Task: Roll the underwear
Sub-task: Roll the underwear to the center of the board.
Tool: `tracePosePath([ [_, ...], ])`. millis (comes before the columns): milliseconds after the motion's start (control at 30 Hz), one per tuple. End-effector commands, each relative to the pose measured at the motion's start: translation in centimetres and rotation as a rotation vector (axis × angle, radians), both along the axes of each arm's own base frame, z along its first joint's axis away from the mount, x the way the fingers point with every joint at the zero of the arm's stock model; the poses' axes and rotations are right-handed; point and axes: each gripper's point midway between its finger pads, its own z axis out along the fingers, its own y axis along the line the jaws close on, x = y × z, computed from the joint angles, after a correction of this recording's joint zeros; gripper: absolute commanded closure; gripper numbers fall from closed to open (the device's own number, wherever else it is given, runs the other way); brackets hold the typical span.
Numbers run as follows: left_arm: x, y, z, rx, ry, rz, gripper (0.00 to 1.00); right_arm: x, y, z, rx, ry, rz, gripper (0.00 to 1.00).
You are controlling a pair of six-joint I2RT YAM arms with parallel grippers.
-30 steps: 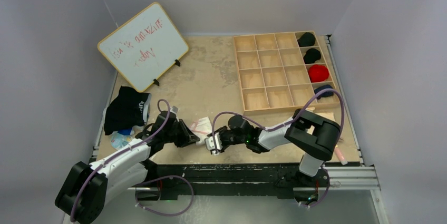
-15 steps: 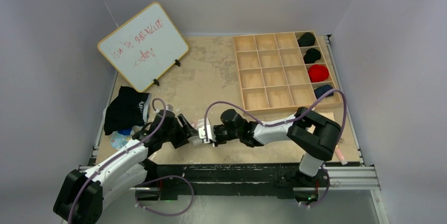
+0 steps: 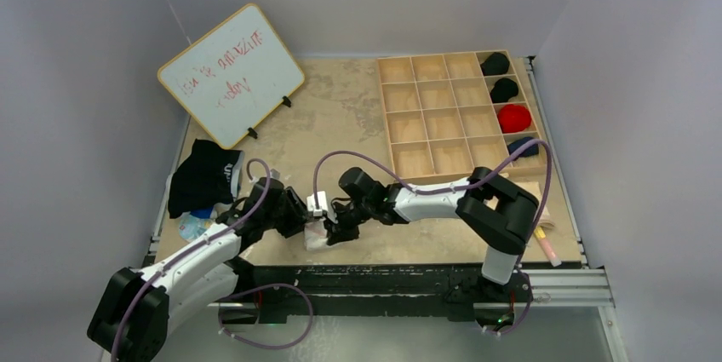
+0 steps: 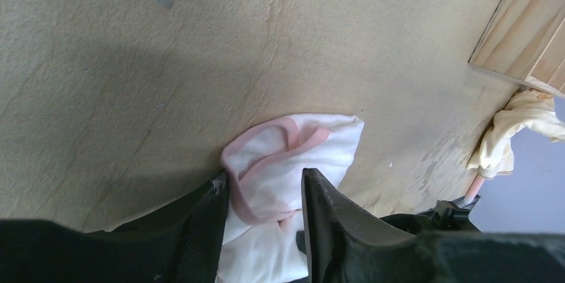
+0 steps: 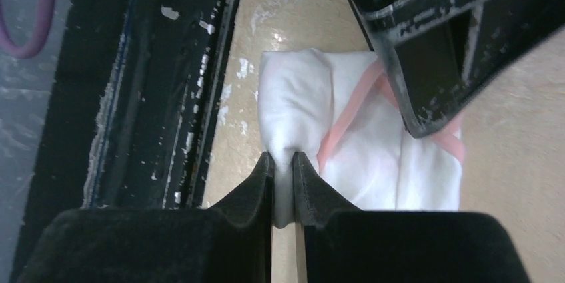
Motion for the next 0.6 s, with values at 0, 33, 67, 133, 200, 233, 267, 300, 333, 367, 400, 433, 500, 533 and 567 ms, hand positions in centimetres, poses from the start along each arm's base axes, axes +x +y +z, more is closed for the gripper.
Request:
tracePosePath([
  [0,0.7,-0.7,0.2,-0.03,-0.019,-0.008,0.6,-1.9,0.1,0.1,-0.062,0.189,0.009,0.88],
  [33,0.7,-0.6,0.1,-0.019,-0.009,-0.003,0.6,-1.9,0.2,0.1,-0.064,0.228,-0.001,0.88],
  [67,0.8,-0.5,0.1,-0.008,-0.005,0.002,0.61,-1.9,0.2,0.1,-0.062,0.264,-0.014,0.88],
  [133,0.9,0.0,0.1,0.025,0.007,0.017,0.6,-1.7,0.2,-0.2,-0.066,0.344,-0.037,0.88],
  [200,0.8,0.6,0.2,0.052,0.011,0.038,0.52,-1.2,0.1,-0.4,-0.057,0.414,-0.063,0.88],
  [233,0.8,0.9,0.3,0.061,0.01,0.052,0.47,-0.9,0.0,-0.5,-0.055,0.441,-0.079,0.88],
  [267,0.7,1.3,0.3,0.072,0.01,0.068,0.43,-0.8,-0.1,-0.6,-0.058,0.482,-0.104,0.88],
  [300,0.6,1.7,0.4,0.083,0.009,0.087,0.4,-0.5,-0.3,-0.7,-0.055,0.506,-0.122,0.88],
  [333,0.5,2.1,0.5,0.09,0.006,0.102,0.39,-0.4,-0.5,-0.7,-0.053,0.527,-0.136,0.88],
  [367,0.3,2.3,0.8,0.089,0.004,0.109,0.38,-0.2,-0.6,-0.7,-0.052,0.543,-0.154,0.88],
  [400,0.2,2.6,1.0,0.094,-0.003,0.12,0.37,0.1,-0.9,-0.8,-0.052,0.558,-0.173,0.88],
  [433,0.2,2.8,1.2,0.096,-0.016,0.126,0.37,0.2,-1.1,-0.8,-0.051,0.574,-0.186,0.88],
  [500,0.2,2.6,1.9,0.073,-0.045,0.113,0.36,0.6,-1.4,-1.1,-0.065,0.615,-0.216,0.87],
  [533,0.0,2.2,2.1,0.052,-0.052,0.095,0.36,0.7,-1.4,-1.3,-0.077,0.64,-0.226,0.86],
  [567,-0.3,1.9,2.2,0.033,-0.055,0.074,0.36,0.8,-1.4,-1.5,-0.085,0.66,-0.231,0.85],
])
